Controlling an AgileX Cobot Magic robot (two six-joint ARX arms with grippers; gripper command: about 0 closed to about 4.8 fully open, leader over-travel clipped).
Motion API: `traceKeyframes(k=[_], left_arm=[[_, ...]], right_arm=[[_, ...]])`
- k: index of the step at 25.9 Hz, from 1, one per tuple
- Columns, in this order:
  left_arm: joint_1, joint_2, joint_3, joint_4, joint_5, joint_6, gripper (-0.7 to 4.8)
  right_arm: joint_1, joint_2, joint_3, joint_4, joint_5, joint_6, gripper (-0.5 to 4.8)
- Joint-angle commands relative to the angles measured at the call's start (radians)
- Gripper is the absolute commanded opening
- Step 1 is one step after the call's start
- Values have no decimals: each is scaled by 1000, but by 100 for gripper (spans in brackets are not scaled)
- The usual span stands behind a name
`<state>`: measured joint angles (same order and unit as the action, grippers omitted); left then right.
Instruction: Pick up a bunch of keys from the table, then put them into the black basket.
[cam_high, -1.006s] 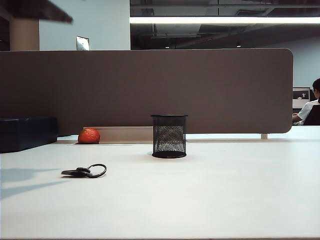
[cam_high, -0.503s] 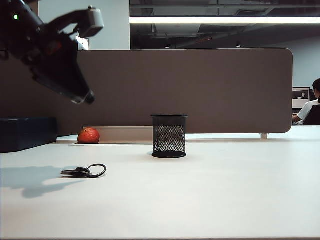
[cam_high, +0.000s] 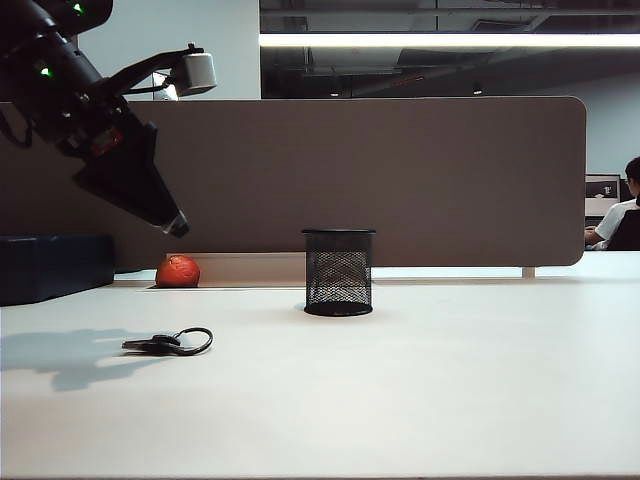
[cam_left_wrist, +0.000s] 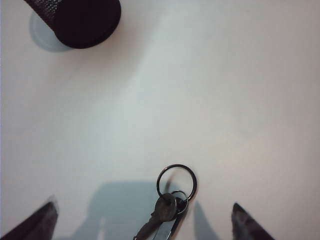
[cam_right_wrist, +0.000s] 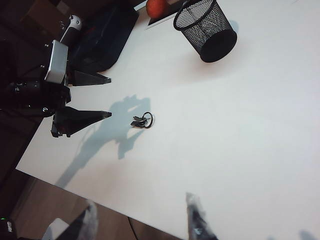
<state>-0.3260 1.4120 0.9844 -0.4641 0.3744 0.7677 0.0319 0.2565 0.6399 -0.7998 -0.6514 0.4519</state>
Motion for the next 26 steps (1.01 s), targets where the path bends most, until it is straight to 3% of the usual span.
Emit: traceKeyframes(k=[1,11,18,26], left_arm=[[1,19,2,10,7,31,479],[-4,125,2,13,3,70,479],[-16,194,3,111,-9,70,479],[-17,233,3,130,-42,71,479]], right_arm=[[1,1,5,10,-6,1,234],[1,1,5,2,-6,1,234],[1,1,5,-29,-5,1,234],[1,1,5,-31,-2,1,234]])
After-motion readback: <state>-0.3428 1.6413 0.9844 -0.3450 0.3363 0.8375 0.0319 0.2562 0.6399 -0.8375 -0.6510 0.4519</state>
